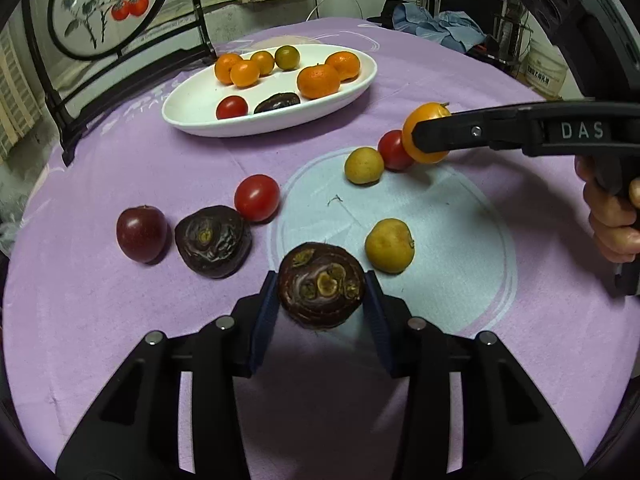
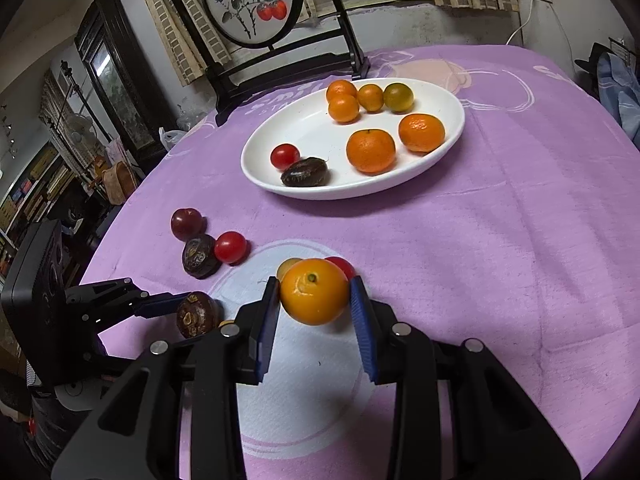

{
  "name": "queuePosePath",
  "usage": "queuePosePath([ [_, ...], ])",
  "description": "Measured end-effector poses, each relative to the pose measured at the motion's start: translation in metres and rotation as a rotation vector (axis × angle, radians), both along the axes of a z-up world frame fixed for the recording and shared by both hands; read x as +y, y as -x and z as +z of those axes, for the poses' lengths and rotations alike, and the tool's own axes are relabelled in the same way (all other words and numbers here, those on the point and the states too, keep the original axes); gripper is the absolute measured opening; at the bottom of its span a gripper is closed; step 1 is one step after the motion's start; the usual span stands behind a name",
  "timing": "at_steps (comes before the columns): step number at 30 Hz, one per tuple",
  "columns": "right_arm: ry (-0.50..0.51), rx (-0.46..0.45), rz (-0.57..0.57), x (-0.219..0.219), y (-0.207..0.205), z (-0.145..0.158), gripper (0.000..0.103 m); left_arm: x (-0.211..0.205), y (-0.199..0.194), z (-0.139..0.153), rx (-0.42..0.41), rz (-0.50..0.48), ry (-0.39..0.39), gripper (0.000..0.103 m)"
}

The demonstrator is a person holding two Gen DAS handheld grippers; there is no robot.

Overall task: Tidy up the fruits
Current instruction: 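Grasp a tangerine with the right tool while the left tool grasps a mangosteen, then carry the tangerine and mangosteen into the oval dish and open both tools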

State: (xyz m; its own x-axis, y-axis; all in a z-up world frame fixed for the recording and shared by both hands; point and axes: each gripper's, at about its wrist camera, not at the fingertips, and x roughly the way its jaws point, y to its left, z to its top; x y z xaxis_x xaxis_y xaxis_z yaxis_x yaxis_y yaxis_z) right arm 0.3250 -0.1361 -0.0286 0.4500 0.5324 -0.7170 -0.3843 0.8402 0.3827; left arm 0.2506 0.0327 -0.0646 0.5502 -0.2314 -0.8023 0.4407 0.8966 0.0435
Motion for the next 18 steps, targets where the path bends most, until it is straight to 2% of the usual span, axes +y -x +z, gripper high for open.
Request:
queuePosePath([
  [6, -0.015, -0.048, 0.023, 0.002, 0.003, 0.009, 0.036, 0.007, 0.002, 0.01, -0.013, 0.019, 0.059, 0.043],
  [12, -0.008, -0.213, -0.06, 0.004, -0.013, 0.025, 0.036, 0.01, 0.001, 0.034, -0.056, 0.037, 0.183, 0.043],
  [14, 0.003, -0.252, -0.111, 0.003, -0.03, 0.027, 0.036, 0.008, -0.011, 0.049, -0.094, 0.08, 0.219, 0.043],
  [18, -0.026, -0.212, -0.158, 0.002, -0.078, 0.019, 0.036, 0.002, -0.05, 0.069, -0.128, 0.204, 0.252, 0.043],
])
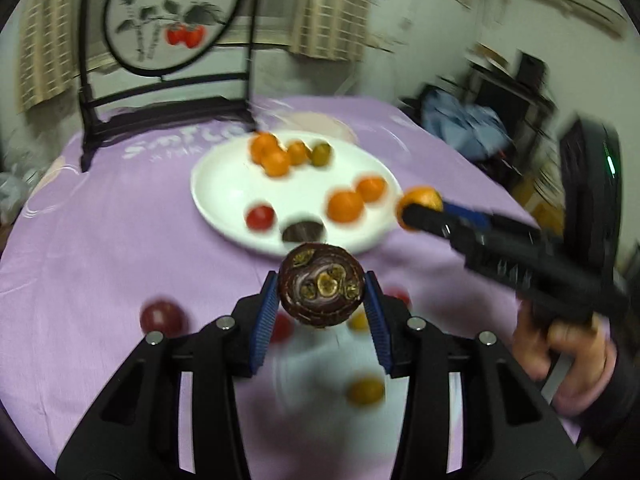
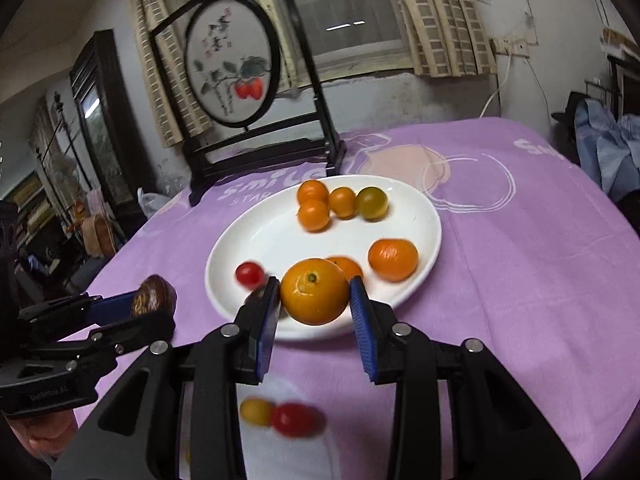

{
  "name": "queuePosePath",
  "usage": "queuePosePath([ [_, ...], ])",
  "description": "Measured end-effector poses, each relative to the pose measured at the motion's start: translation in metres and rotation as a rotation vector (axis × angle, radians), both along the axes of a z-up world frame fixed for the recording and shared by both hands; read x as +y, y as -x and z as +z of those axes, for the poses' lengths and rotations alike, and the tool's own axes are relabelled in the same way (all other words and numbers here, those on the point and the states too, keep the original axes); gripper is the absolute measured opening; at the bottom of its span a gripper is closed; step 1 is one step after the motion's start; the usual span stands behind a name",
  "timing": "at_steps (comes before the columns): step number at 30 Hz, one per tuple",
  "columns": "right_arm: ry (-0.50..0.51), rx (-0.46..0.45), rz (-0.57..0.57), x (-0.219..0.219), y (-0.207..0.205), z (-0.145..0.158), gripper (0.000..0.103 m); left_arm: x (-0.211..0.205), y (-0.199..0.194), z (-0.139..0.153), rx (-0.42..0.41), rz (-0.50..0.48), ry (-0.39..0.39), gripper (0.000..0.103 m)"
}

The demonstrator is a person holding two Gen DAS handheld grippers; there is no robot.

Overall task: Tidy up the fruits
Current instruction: 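Carry the tangerine and mangosteen into the oval dish and open both tools, then grasp a red cherry tomato with the right tool while the left tool grasps a yellow-green citrus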

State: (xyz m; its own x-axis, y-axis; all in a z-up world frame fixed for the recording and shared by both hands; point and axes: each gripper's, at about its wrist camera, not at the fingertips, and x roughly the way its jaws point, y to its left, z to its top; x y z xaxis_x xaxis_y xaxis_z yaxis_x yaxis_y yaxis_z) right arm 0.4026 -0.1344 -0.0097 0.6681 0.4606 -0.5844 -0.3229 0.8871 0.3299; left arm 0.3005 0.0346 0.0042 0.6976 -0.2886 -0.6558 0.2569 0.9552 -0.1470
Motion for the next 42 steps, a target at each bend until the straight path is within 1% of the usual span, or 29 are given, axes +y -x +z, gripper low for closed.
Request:
queuePosePath([
  [2, 0.006, 0.018, -0.01, 0.003, -0.017, -0.006, 0.036, -0.007, -0.027, 0.005, -0.004, 0.062, -0.019, 0.043],
  [4, 0.012, 0.03, -0.01, 0.004, -0.028, -0.011, 0.036, -0.014, -0.052, 0.004, 0.01, 0.097, -0.021, 0.043],
  [7, 0.029, 0.038, -0.002, 0.007, -0.043, -0.017, 0.036, -0.022, -0.081, -0.003, 0.029, 0.126, -0.055, 0.043],
  [9, 0.025, 0.04, 0.004, 0.008, -0.047, -0.019, 0.036, -0.026, -0.093, -0.009, 0.04, 0.136, -0.086, 0.043],
  [12, 0.045, 0.031, 0.009, 0.011, -0.049, -0.017, 0.038, -0.028, -0.107, -0.018, 0.071, 0.146, -0.098, 0.043],
  [13, 0.043, 0.029, 0.002, 0.009, -0.049, -0.015, 0.04, -0.029, -0.109, -0.019, 0.075, 0.153, -0.106, 0.044],
  [14, 0.035, 0.028, -0.003, 0.006, -0.048, -0.012, 0.044, -0.028, -0.11, -0.019, 0.069, 0.163, -0.112, 0.045],
  [15, 0.018, 0.027, -0.007, 0.002, -0.046, -0.009, 0.044, -0.027, -0.109, -0.017, 0.06, 0.174, -0.119, 0.056],
  [16, 0.004, 0.024, -0.006, -0.001, -0.043, -0.005, 0.044, -0.024, -0.106, -0.012, 0.044, 0.197, -0.125, 0.071],
  [17, -0.004, 0.013, 0.0, -0.004, -0.036, 0.001, 0.044, -0.021, -0.102, -0.006, 0.028, 0.208, -0.117, 0.078],
  [18, -0.005, 0.005, 0.0, -0.005, -0.031, 0.005, 0.044, -0.018, -0.097, 0.001, 0.009, 0.216, -0.101, 0.083],
  [20, -0.016, -0.004, 0.021, -0.007, -0.016, 0.012, 0.044, -0.009, -0.081, 0.022, -0.028, 0.23, -0.058, 0.086],
  [22, -0.02, 0.009, 0.072, -0.006, 0.002, 0.013, 0.044, -0.001, -0.062, 0.035, -0.064, 0.238, -0.023, 0.094],
  [24, 0.004, 0.011, 0.116, -0.002, 0.018, 0.011, 0.044, 0.008, -0.036, 0.038, -0.098, 0.242, -0.002, 0.098],
  [26, 0.05, 0.021, 0.163, 0.005, 0.032, 0.004, 0.044, 0.013, -0.017, 0.031, -0.11, 0.244, -0.014, 0.098],
  [28, 0.109, 0.035, 0.195, 0.012, 0.043, -0.003, 0.044, 0.019, 0.002, 0.015, -0.089, 0.276, -0.029, 0.098],
  [31, 0.188, 0.075, 0.208, 0.016, 0.055, -0.013, 0.044, 0.02, 0.022, -0.004, -0.049, 0.283, -0.053, 0.098],
  [34, 0.183, 0.127, 0.233, 0.014, 0.057, -0.021, 0.044, 0.019, 0.033, -0.013, -0.05, 0.277, -0.105, 0.098],
  [36, 0.196, 0.139, 0.234, 0.013, 0.056, -0.023, 0.044, 0.018, 0.035, -0.016, -0.047, 0.277, -0.127, 0.098],
  [42, 0.228, 0.163, 0.265, 0.02, 0.059, -0.031, 0.044, 0.02, 0.034, -0.019, -0.03, 0.279, -0.129, 0.098],
])
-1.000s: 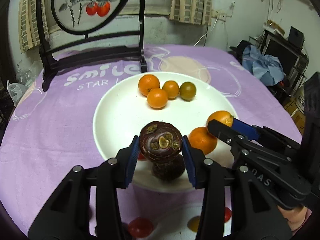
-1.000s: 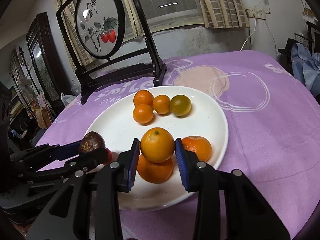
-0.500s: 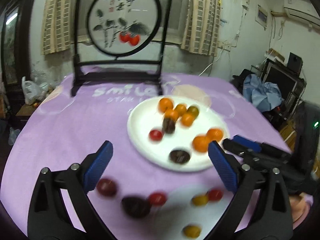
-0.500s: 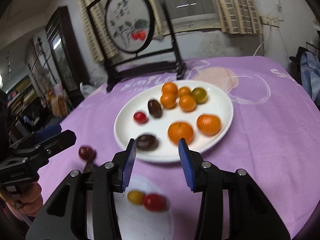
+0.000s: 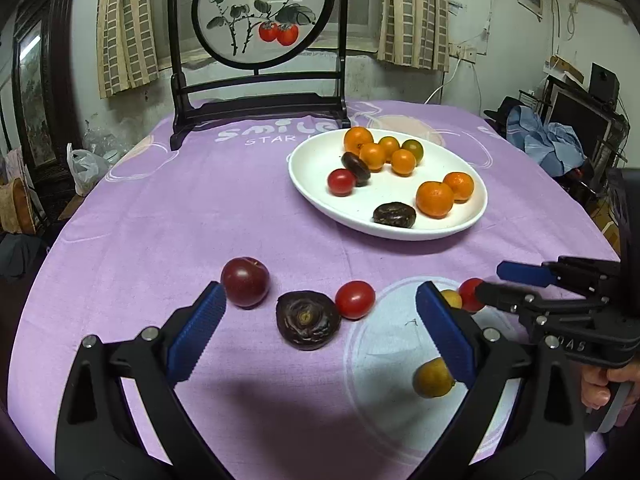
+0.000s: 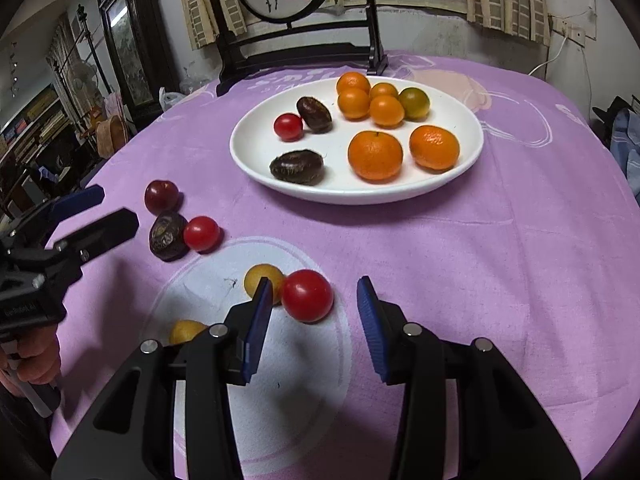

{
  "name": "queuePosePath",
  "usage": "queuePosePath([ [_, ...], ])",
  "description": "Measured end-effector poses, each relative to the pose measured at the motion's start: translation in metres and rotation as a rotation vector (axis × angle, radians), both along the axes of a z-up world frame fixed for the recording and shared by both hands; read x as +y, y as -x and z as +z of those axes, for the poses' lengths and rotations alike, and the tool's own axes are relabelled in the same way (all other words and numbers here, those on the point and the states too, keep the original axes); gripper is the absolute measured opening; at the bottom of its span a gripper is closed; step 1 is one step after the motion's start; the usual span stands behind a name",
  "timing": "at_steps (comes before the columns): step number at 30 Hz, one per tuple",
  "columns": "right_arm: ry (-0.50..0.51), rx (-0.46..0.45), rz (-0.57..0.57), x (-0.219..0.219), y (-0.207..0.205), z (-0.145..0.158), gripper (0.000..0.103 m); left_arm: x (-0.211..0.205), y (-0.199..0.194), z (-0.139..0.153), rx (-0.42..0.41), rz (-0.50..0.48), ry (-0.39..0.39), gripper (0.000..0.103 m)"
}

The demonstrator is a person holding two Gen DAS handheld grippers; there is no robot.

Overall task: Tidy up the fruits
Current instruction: 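Grasp a red cherry tomato with the right tool while the left tool grasps a yellow-green citrus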

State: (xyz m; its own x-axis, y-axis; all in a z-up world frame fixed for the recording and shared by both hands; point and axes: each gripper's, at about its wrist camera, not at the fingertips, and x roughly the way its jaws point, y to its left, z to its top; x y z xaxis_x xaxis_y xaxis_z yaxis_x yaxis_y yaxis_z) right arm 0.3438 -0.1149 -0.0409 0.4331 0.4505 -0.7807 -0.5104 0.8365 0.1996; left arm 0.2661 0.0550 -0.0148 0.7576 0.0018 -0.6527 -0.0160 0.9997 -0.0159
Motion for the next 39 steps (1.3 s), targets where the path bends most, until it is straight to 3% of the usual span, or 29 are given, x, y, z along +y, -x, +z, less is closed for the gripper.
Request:
queuePosePath([
  [7, 0.015, -0.008, -0.001, 0.0, 0.001, -0.002, 0.044, 0.006, -0.001, 0.0, 0.018, 0.018, 0.035, 0.098],
  [17, 0.014, -0.03, 0.006, 0.002, -0.001, -0.007, 0.038, 0.001, 0.001, 0.001, 0.013, -0.002, 0.014, 0.098],
  [26, -0.071, 0.034, -0.003, -0.005, -0.005, -0.006, 0.029, 0.002, 0.004, 0.0, 0.012, 0.0, 0.007, 0.098],
  [29, -0.115, -0.001, -0.045, -0.016, -0.007, 0.006, 0.029, 0.002, 0.005, -0.001, 0.025, -0.017, 0.014, 0.098],
  [32, -0.118, -0.006, -0.076, -0.022, -0.011, 0.008, 0.029, -0.005, 0.008, -0.003, 0.036, -0.094, 0.011, 0.097],
  [35, -0.117, 0.02, -0.084, -0.022, -0.013, 0.004, 0.029, -0.025, 0.017, -0.007, 0.064, -0.26, 0.021, 0.095],
  [39, -0.11, 0.012, -0.101, -0.023, -0.013, 0.004, 0.029, -0.054, 0.028, -0.019, 0.088, -0.368, -0.062, 0.079],
])
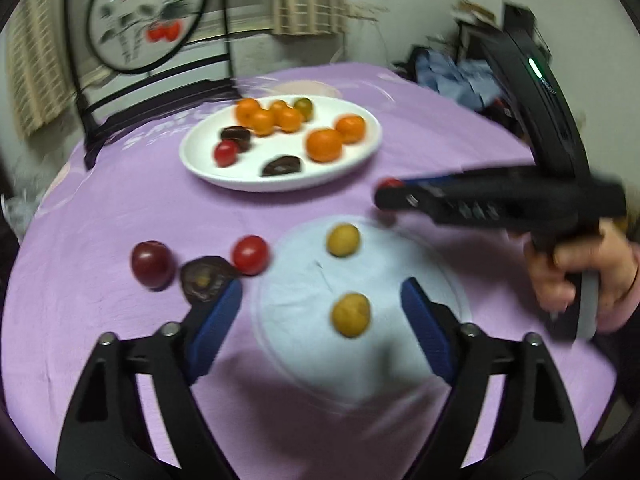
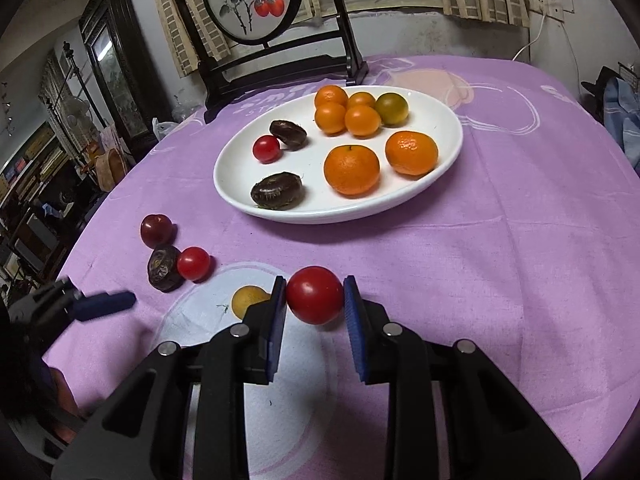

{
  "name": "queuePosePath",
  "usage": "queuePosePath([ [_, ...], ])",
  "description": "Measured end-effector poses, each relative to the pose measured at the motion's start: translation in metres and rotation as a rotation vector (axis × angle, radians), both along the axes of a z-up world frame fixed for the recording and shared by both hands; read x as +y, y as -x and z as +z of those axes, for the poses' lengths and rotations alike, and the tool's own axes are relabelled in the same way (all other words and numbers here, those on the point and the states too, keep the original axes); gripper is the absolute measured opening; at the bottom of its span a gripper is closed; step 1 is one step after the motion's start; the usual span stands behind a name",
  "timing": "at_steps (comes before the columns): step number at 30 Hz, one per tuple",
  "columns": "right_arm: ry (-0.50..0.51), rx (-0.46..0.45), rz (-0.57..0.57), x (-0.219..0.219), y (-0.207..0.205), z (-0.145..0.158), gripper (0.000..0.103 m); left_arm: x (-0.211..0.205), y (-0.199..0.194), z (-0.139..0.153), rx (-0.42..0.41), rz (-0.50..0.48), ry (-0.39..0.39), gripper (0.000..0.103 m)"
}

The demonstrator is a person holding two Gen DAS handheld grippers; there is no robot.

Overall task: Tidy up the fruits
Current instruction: 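Grasp a red cherry tomato with the right tool while the left tool grasps a yellow-green citrus, then lower both fruits into the oval dish and open both tools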

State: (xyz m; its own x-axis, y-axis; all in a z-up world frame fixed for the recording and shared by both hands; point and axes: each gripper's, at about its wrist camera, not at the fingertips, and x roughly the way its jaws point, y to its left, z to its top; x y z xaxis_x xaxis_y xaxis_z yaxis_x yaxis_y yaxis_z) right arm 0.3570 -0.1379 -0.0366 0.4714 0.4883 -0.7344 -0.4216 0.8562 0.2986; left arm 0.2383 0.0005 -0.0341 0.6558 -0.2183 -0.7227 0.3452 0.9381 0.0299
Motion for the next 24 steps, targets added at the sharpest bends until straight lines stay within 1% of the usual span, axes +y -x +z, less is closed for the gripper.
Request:
queuePosePath([
  [1, 0.0, 0.002, -0.006, -0.001, -0.001, 0.0, 0.029, -0.004, 0.0, -0.003, 0.012, -0.01, -0.01, 0.074],
  [3, 0.0, 0.007, -0.013, -0.002, -0.002, -0.001, 0.029, -0.01, -0.003, -0.011, 0.046, -0.023, -0.021, 0.067],
  [7, 0.002, 0.017, -0.017, -0.003, -0.002, -0.003, 0.029, -0.009, -0.008, -0.018, 0.072, -0.005, -0.023, 0.056],
  [10, 0.002, 0.022, -0.019, -0.004, -0.002, -0.003, 0.029, -0.006, -0.01, -0.018, 0.081, -0.002, -0.011, 0.052],
  [14, 0.004, 0.026, -0.024, -0.005, -0.003, -0.004, 0.029, -0.008, -0.011, -0.022, 0.095, -0.018, -0.013, 0.05],
  [16, 0.004, 0.027, -0.023, -0.005, -0.003, -0.004, 0.029, -0.01, -0.011, -0.024, 0.103, -0.03, -0.016, 0.043],
  [24, -0.002, 0.02, -0.023, -0.006, -0.002, -0.002, 0.029, -0.016, -0.014, -0.032, 0.12, -0.045, -0.038, 0.027],
])
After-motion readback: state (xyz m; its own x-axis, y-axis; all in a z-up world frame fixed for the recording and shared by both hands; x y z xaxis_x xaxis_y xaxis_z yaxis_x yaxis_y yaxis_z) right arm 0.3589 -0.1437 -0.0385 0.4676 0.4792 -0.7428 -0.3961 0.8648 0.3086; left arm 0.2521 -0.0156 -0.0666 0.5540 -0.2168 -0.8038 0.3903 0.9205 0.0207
